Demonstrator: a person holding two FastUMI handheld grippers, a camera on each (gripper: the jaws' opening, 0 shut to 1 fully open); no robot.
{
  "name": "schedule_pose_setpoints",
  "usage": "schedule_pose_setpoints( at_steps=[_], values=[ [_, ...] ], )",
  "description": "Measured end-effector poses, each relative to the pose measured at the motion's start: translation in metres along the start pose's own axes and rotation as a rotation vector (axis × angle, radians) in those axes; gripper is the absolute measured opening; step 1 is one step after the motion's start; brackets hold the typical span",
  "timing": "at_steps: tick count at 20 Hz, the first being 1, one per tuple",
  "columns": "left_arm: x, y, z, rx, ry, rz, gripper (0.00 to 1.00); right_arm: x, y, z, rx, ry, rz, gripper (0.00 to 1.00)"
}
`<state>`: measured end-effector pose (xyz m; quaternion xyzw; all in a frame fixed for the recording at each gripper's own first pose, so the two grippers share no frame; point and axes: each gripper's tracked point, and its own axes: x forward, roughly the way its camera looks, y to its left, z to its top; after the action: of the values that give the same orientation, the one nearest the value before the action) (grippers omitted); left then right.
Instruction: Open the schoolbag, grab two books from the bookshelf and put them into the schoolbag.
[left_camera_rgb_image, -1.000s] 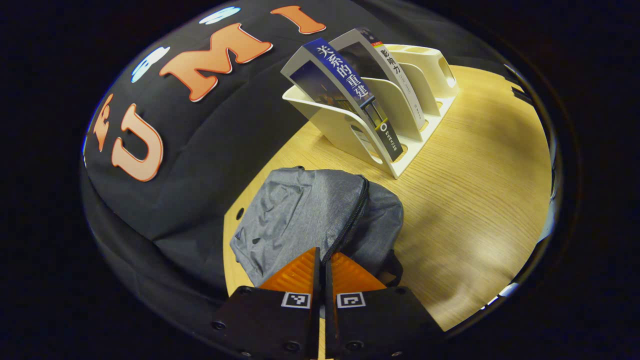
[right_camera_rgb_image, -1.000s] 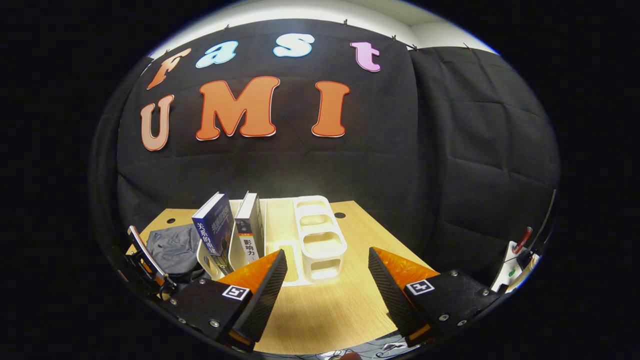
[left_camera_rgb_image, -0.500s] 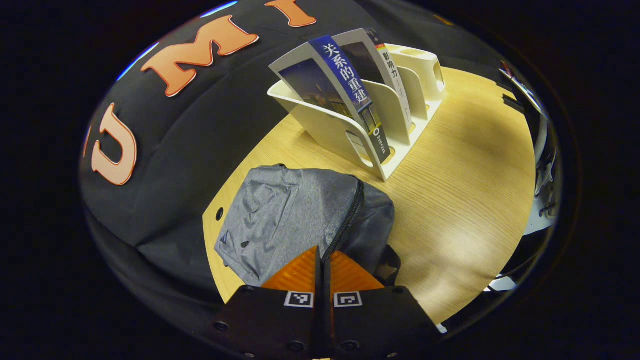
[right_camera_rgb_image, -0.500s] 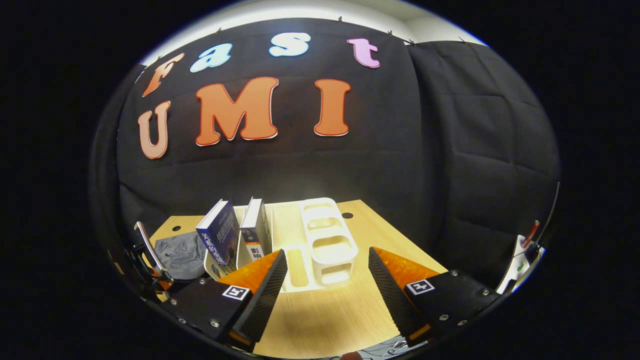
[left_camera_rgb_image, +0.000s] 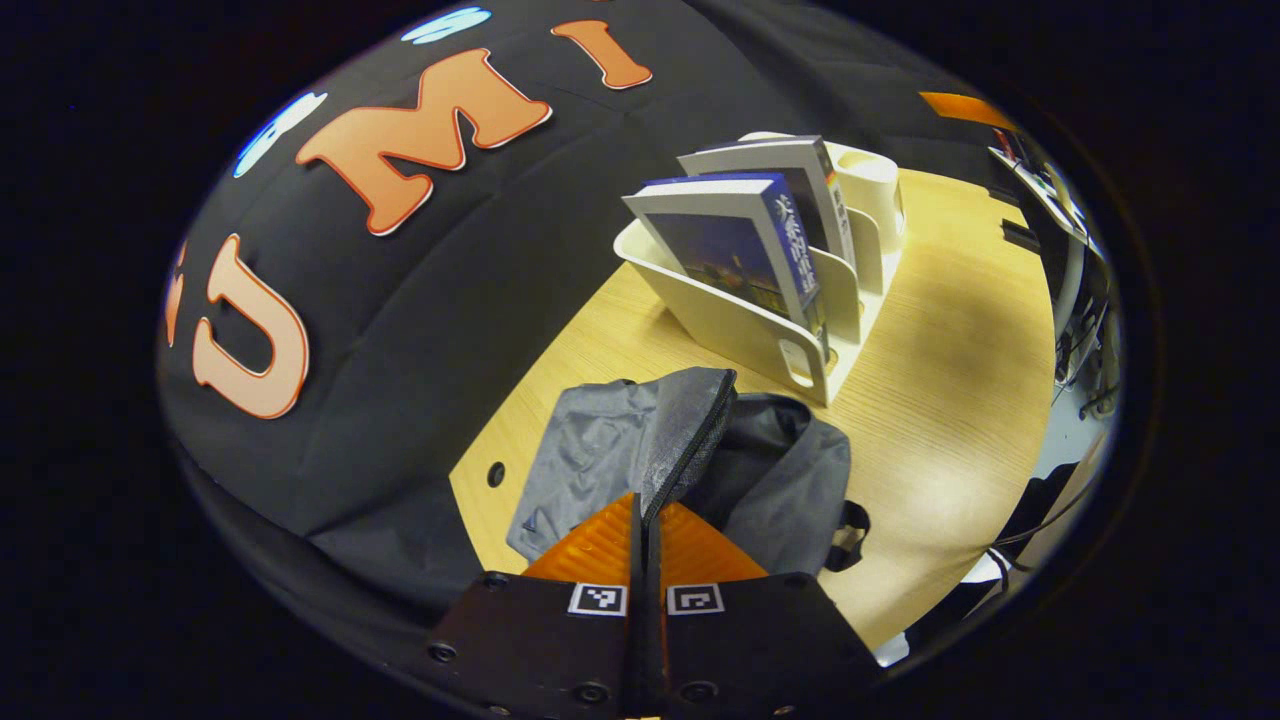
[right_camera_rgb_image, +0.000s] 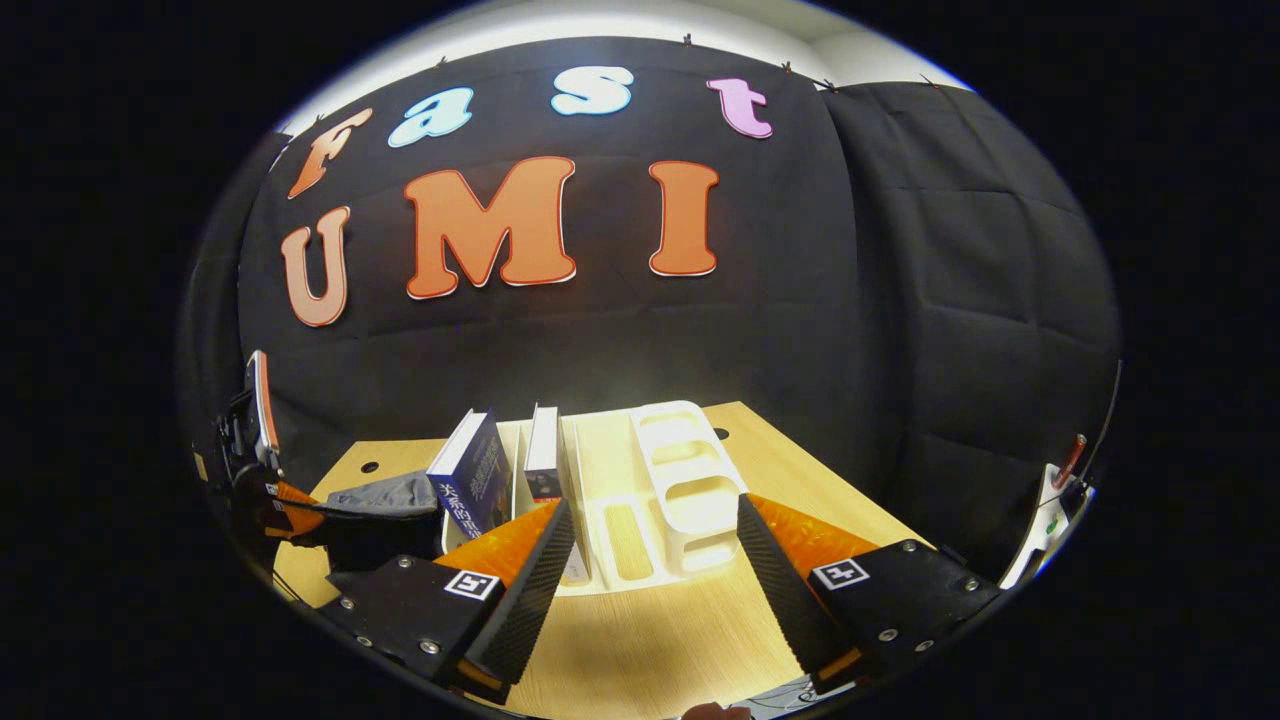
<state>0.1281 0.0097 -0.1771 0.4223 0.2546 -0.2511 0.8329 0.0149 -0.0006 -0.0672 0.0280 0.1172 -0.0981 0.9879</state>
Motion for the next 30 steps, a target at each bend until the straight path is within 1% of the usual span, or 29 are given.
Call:
schedule_pose_setpoints(
  at_steps=[4,6,8,13,17,18,20,21,22,23,24,25,27,28,30],
  values=[
    [-0.005,0.033,0.013,-0.03,-0.02,-0.001,0.01,-0.007,0.013,0.006,0.021,-0.003,0.01,0.97],
    [-0.007,0.059,0.022,-0.044,-0.038,0.03,0.01,-0.012,0.022,0.009,0.049,0.001,0.028,0.97],
    [-0.009,0.079,0.03,-0.062,-0.052,0.037,0.0,-0.017,0.03,0.015,0.059,-0.01,0.032,0.97],
    [-0.004,0.113,0.042,-0.094,-0.076,0.019,0.01,-0.023,0.044,0.02,-0.006,-0.006,0.007,0.98],
    [-0.001,0.125,0.051,-0.144,-0.093,-0.019,0.01,-0.026,0.06,0.021,-0.018,0.039,0.001,0.98],
    [-0.002,0.127,0.051,-0.155,-0.096,-0.026,0.01,-0.028,0.067,0.027,0.007,0.055,0.016,0.98],
    [-0.001,0.129,0.052,-0.164,-0.097,-0.038,0.01,-0.028,0.088,0.048,0.053,0.074,0.073,0.98],
    [-0.001,0.129,0.052,-0.163,-0.097,-0.042,0.0,-0.024,0.096,0.06,0.059,0.087,0.092,0.97],
    [0.0,0.129,0.051,-0.162,-0.096,-0.045,0.0,-0.017,0.1,0.071,0.061,0.108,0.107,1.0],
    [0.0,0.128,0.051,-0.162,-0.097,-0.05,0.0,-0.011,0.107,0.079,0.059,0.145,0.125,0.98],
    [0.001,0.128,0.051,-0.163,-0.097,-0.052,0.0,-0.004,0.116,0.09,0.057,0.175,0.154,0.98],
    [0.001,0.127,0.052,-0.16,-0.098,-0.058,0.01,0.003,0.128,0.1,0.034,0.198,0.189,0.98],
    [-0.001,0.128,0.052,-0.148,-0.095,-0.068,0.0,0.023,0.138,0.113,-0.049,0.245,0.199,0.98],
    [-0.002,0.127,0.052,-0.144,-0.092,-0.073,0.0,0.036,0.148,0.112,-0.084,0.288,0.216,0.98],
    [-0.003,0.128,0.053,-0.134,-0.088,-0.081,0.0,0.052,0.176,0.102,-0.1,0.41,0.28,0.97]
  ],
)
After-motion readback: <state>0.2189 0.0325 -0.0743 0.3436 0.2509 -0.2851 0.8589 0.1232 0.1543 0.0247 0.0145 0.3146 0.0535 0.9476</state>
